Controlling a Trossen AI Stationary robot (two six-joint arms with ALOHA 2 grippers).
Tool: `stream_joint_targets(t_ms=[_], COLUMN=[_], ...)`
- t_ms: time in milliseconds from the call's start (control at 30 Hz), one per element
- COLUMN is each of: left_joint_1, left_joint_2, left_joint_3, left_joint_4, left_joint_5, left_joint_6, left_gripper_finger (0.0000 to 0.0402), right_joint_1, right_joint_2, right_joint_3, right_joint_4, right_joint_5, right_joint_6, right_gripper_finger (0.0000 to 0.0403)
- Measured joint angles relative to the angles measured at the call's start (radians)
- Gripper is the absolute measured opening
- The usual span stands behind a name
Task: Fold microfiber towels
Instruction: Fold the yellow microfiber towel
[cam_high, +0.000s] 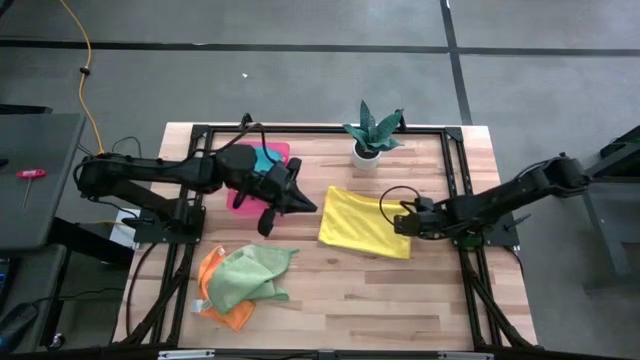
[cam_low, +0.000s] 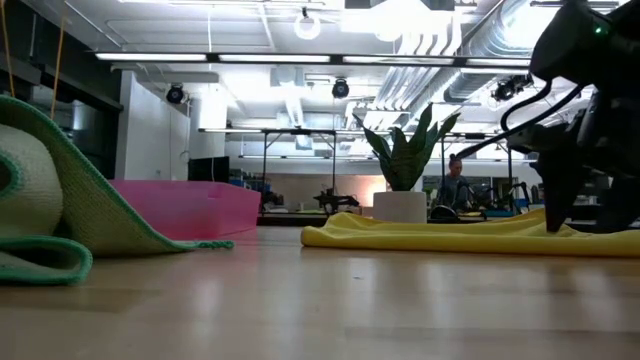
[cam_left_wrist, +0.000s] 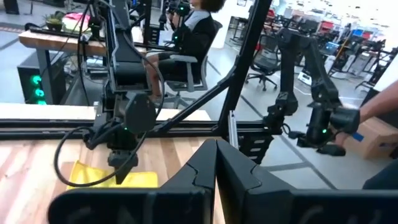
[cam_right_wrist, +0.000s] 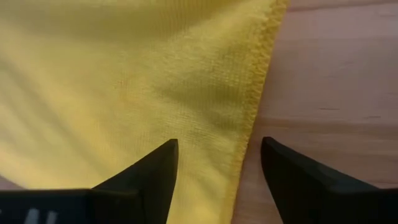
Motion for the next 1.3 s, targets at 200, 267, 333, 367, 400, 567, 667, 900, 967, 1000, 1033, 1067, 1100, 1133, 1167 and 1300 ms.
stream_joint_targets(t_ms=[200, 267, 333, 367, 400, 567, 667, 900, 967, 1000, 1033, 1067, 1100, 1133, 1167, 1300], left_joint_1=[-0.01, -0.008, -0.004, 0.0, 0.001, 0.0, 0.001, 0.002, 0.001, 0.001, 0.001, 0.001, 0.001, 0.001, 0.001, 0.001], left_joint_2=[-0.019, -0.044, -0.07, -0.084, -0.097, -0.188, -0.243, -0.335, -0.343, -0.344, -0.344, -0.344, -0.344, -0.34, -0.335, -0.31], left_joint_3=[0.0, 0.0, 0.0, 0.0, 0.0, 0.0, 0.0, 0.0, 0.0, 0.0, 0.0, 0.0, 0.0, 0.0, 0.0, 0.0], left_joint_4=[0.09, 0.104, 0.091, 0.081, 0.082, 0.081, 0.057, -0.063, -0.092, -0.102, -0.108, -0.113, -0.119, -0.123, -0.123, -0.124], left_joint_5=[0.0, -0.009, -0.038, -0.042, -0.046, -0.07, -0.083, -0.178, -0.201, -0.206, -0.207, -0.207, -0.208, -0.208, -0.208, -0.208], left_joint_6=[-0.006, 0.0, 0.009, 0.013, 0.017, 0.021, 0.022, 0.073, 0.073, 0.074, 0.074, 0.074, 0.077, 0.081, 0.086, 0.092], left_gripper_finger=[0.0, 0.0, 0.0, 0.0, 0.0, 0.0, 0.0, 0.0, 0.0, 0.0, 0.0, 0.0, 0.0, 0.0, 0.0, 0.0], right_joint_1=[0.0, 0.0, 0.001, 0.001, 0.001, 0.002, 0.001, 0.0, 0.0, 0.0, 0.0, -0.003, -0.007, -0.012, -0.017, -0.046], right_joint_2=[0.058, 0.06, 0.065, 0.07, 0.072, 0.057, 0.019, -0.104, -0.112, -0.112, -0.107, -0.101, -0.094, -0.087, -0.081, -0.04], right_joint_3=[0.026, 0.029, 0.028, 0.03, 0.031, 0.028, 0.028, 0.164, 0.236, 0.274, 0.311, 0.343, 0.371, 0.399, 0.422, 0.488], right_joint_4=[0.026, 0.03, 0.027, 0.02, 0.009, -0.018, -0.052, -0.376, -0.491, -0.542, -0.6, -0.653, -0.694, -0.721, -0.739, -0.751], right_joint_5=[0.001, 0.013, 0.021, 0.022, 0.024, 0.036, 0.022, 0.016, 0.016, 0.016, 0.016, 0.016, 0.015, 0.014, 0.017, 0.037], right_joint_6=[0.013, 0.017, 0.03, 0.034, 0.035, -0.013, -0.062, -0.154, -0.184, -0.2, -0.218, -0.232, -0.243, -0.251, -0.259, -0.275], right_gripper_finger=[0.0168, 0.0146, 0.012, 0.0105, 0.0087, 0.0009, 0.0004, 0.0001, 0.0001, 0.0001, 0.0001, 0.0001, 0.0001, 0.0, 0.0, 0.0])
